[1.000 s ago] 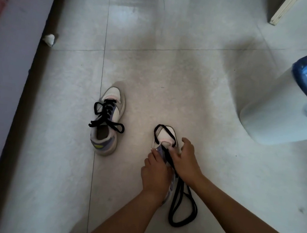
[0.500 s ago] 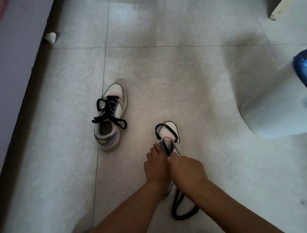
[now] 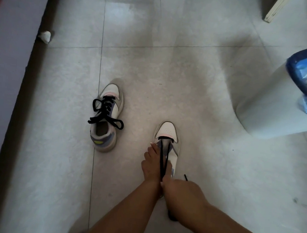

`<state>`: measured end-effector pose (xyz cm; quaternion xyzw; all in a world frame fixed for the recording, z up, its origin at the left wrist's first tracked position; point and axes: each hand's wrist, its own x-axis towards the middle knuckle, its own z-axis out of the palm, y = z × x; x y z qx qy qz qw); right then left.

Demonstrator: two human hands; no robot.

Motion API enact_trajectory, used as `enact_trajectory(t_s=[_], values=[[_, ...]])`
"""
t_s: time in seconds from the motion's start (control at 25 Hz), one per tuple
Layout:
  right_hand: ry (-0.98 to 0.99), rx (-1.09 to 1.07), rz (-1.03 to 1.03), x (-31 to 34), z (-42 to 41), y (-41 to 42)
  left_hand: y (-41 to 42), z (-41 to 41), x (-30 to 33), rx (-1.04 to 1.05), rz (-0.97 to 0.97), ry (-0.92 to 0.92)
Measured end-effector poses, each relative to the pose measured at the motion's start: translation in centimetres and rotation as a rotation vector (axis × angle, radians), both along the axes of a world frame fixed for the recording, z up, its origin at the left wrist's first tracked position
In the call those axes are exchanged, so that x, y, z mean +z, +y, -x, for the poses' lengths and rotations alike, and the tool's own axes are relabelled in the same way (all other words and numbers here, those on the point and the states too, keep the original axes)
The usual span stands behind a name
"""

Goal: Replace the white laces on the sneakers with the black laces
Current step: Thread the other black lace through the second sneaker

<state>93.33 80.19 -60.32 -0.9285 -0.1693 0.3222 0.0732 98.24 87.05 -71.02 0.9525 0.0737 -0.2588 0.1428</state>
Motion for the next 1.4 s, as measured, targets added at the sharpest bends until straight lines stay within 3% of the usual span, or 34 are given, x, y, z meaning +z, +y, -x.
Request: enact_trajectory(t_s=[0.12, 0.2, 0.28, 0.36, 0.48, 0.56, 0.64, 0.72, 0.92, 1.2, 1.28, 1.4], values=[[-0.021, -0.293, -0.072, -2.0, -4.7, -2.3, 0.6, 0.5, 0.5, -0.047, 0.032, -0.007], [-0.126, -0.471, -0.191, -4.7, -8.1, -3.9, 1.5, 0.4, 0.7, -0.025, 0.201, 0.109], [-0.129, -0.506, -0.318, -7.3, -10.2, -4.2, 3.1, -1.0, 1.6, 0.045, 0.475, 0.355], [-0.125, -0.451, -0.344, -9.0, -11.1, -3.7, 4.9, -3.0, 2.2, 0.094, 0.614, 0.402], [-0.225, -0.306, -0.259, -10.3, -11.3, -3.5, 5.9, -5.9, 2.1, 0.07, 0.446, -0.031], [-0.32, -0.203, -0.202, -10.1, -10.9, -3.7, 5.0, -6.4, 2.1, -0.053, 0.451, -0.154], [-0.397, -0.085, -0.194, -9.5, -10.1, -4.0, 4.0, -6.1, 1.5, -0.186, 0.47, -0.154], [-0.477, -0.089, -0.247, -9.7, -9.5, -4.2, 3.7, -5.8, 0.7, -0.183, 0.483, -0.182], [-0.367, -0.395, -0.425, -10.4, -9.2, -4.9, 3.7, -5.4, 0.7, -0.013, 0.503, -0.169], [-0.34, -0.325, -0.428, -10.0, -9.0, -5.2, 4.0, -6.5, 1.2, -0.233, 0.376, -0.153], [-0.252, -0.481, -0.547, -10.2, -9.4, -5.1, 3.6, -6.7, 1.5, -0.245, 0.4, -0.119], [0.042, -0.653, -0.665, -10.2, -10.5, -5.3, 3.3, -7.5, 1.4, -0.204, 0.432, -0.067]])
